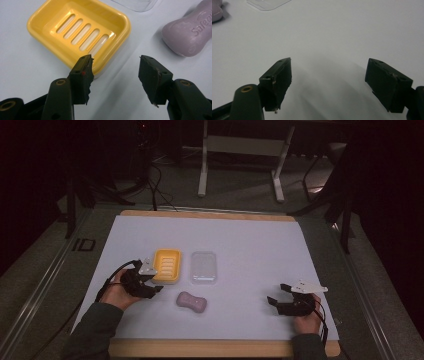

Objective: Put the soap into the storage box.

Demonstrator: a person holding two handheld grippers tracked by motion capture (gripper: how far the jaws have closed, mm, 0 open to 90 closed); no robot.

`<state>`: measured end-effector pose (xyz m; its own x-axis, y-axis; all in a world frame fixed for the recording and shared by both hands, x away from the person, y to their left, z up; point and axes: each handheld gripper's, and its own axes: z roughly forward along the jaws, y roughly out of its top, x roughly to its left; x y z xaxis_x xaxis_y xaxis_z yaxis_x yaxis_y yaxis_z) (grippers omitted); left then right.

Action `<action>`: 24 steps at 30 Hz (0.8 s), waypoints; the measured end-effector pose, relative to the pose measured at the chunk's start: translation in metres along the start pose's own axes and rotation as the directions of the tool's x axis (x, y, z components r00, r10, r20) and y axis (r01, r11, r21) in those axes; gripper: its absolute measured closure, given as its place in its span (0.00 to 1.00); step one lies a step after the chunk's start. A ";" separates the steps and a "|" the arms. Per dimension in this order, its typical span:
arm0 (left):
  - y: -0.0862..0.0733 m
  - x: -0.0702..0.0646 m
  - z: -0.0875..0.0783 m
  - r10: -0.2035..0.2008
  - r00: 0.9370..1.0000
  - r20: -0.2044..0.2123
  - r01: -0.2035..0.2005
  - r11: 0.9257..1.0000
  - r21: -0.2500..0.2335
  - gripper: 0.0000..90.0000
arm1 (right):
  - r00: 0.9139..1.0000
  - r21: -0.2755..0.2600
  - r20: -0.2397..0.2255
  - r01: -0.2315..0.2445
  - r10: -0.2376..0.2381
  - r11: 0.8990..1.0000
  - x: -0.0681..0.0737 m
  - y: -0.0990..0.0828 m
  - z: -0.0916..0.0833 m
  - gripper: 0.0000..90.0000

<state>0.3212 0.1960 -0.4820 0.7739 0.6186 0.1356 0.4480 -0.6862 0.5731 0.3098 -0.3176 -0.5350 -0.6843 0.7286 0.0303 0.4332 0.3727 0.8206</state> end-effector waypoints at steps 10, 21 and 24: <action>0.014 0.001 0.001 0.066 0.998 0.010 -0.066 0.997 0.025 0.50 | 1.000 0.000 0.015 0.011 -0.011 1.000 0.001 0.000 0.000 0.25; 0.025 -0.005 0.000 0.129 0.991 0.042 -0.131 0.991 0.032 0.49 | 1.000 0.000 0.022 0.012 -0.012 1.000 0.002 0.000 0.000 0.23; 0.027 -0.006 -0.001 0.132 0.990 0.049 -0.133 0.991 0.019 0.49 | 1.000 0.002 0.025 0.013 -0.013 1.000 0.002 0.000 0.000 0.23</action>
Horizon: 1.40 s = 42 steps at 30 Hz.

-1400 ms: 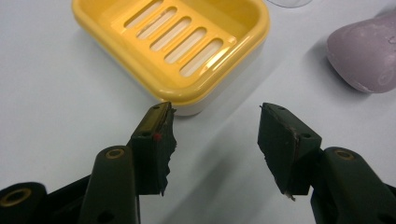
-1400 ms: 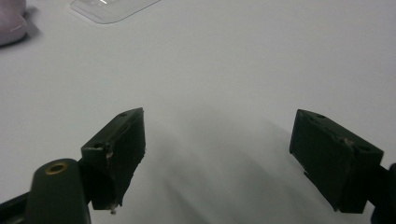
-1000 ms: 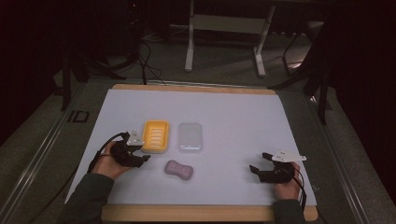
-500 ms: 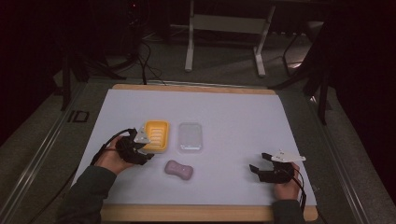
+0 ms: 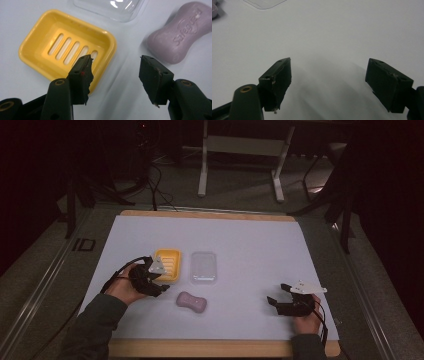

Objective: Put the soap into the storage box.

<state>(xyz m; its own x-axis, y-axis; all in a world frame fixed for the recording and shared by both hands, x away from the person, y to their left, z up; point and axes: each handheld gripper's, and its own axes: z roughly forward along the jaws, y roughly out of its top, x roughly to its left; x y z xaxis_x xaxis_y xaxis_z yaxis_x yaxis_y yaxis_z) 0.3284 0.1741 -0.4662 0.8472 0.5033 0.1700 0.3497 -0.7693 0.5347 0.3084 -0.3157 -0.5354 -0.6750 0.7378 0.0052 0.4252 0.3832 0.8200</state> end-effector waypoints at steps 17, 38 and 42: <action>0.013 -0.005 -0.002 0.061 0.998 0.020 -0.062 0.998 0.009 0.49 | 1.000 0.006 0.001 0.008 -0.008 1.000 0.001 0.000 0.000 0.22; 0.034 -0.013 0.006 0.138 0.988 0.075 -0.139 0.990 0.012 0.46 | 1.000 0.006 0.006 0.018 -0.018 1.000 0.002 0.000 0.000 0.22; 0.036 -0.015 0.006 0.154 0.985 0.080 -0.156 0.987 0.021 0.46 | 1.000 0.006 0.007 0.019 -0.019 1.000 0.002 0.000 0.000 0.22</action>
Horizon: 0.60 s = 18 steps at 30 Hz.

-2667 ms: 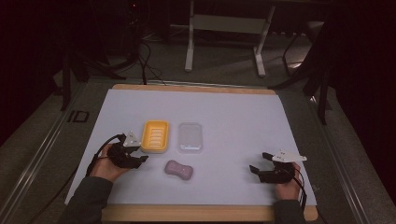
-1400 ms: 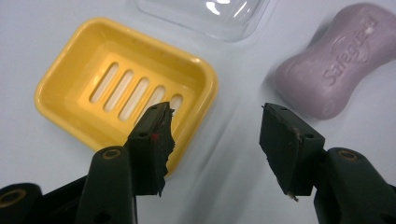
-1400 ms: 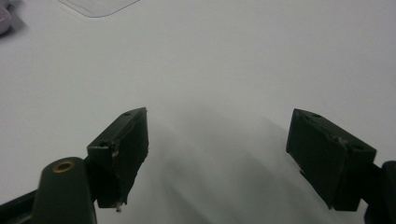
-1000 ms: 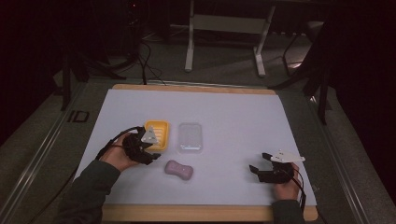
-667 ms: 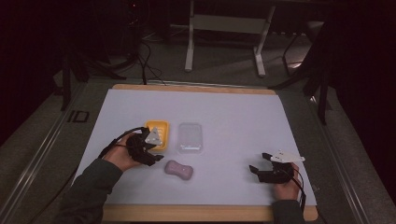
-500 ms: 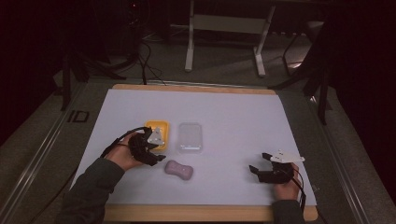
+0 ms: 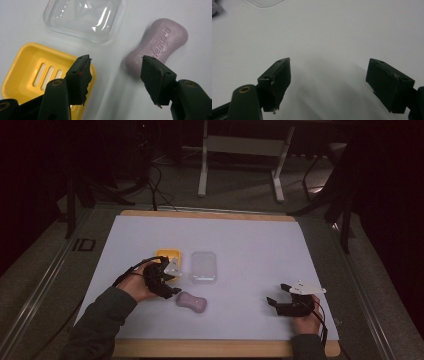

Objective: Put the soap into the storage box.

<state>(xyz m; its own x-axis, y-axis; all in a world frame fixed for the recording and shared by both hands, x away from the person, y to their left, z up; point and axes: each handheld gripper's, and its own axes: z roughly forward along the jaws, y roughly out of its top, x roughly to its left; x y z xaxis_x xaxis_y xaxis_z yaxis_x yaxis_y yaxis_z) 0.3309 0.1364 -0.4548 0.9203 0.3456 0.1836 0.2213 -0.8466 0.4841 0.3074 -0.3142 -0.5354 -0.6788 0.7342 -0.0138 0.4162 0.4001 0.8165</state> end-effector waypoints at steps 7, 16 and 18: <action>0.007 -0.003 0.003 0.028 0.999 0.017 -0.028 0.999 0.014 0.46 | 1.000 0.001 0.002 0.000 0.000 1.000 0.000 0.000 0.000 0.22; 0.018 -0.007 0.008 0.065 0.997 0.040 -0.067 0.997 0.028 0.44 | 1.000 0.001 0.002 0.005 -0.005 1.000 0.001 0.000 0.000 0.22; 0.019 -0.008 0.010 0.071 0.996 0.048 -0.072 0.997 0.029 0.44 | 1.000 0.001 0.002 0.005 -0.005 1.000 0.001 0.000 0.000 0.22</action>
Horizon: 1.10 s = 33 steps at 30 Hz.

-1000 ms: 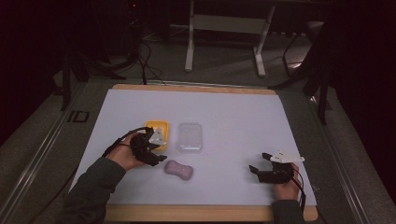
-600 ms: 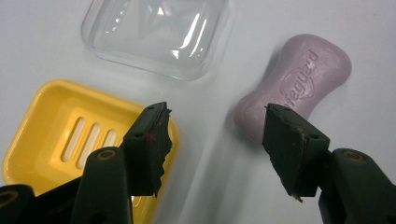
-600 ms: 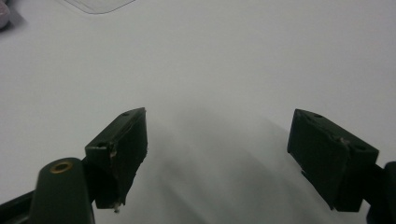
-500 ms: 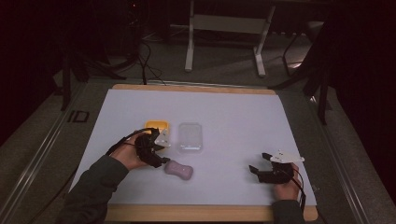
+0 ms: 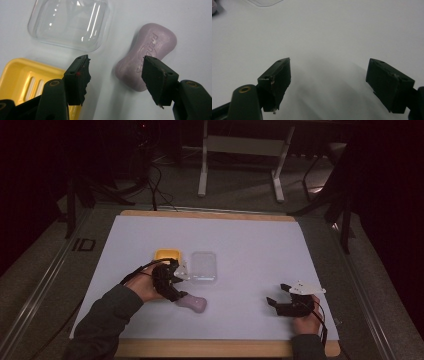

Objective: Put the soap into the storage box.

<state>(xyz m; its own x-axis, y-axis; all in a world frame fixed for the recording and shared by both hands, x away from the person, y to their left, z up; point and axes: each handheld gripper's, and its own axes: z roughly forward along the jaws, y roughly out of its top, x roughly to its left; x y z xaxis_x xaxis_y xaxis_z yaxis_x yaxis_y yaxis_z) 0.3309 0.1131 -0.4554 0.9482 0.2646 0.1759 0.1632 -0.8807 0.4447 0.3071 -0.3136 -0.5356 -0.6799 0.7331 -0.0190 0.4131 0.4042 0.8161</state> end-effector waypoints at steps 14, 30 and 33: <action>0.009 -0.005 0.013 0.031 0.998 0.057 -0.032 0.999 0.031 0.43 | 1.000 0.002 0.000 -0.002 0.002 1.000 0.000 0.000 0.000 0.22; 0.015 -0.012 0.027 0.066 0.993 0.099 -0.072 0.996 0.061 0.29 | 1.000 0.006 0.001 -0.001 0.001 1.000 0.000 0.000 0.000 0.22; 0.017 -0.014 0.030 0.073 0.992 0.105 -0.081 0.994 0.076 0.27 | 1.000 0.008 0.003 -0.001 0.001 1.000 0.000 0.000 0.001 0.22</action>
<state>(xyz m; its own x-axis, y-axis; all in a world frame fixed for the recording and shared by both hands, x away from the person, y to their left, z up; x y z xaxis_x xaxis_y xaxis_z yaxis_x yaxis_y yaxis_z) 0.3288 0.0829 -0.4772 0.9810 0.1567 0.1143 0.1059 -0.9265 0.3611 0.3076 -0.3130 -0.5357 -0.6778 0.7350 -0.0194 0.4187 0.4076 0.8115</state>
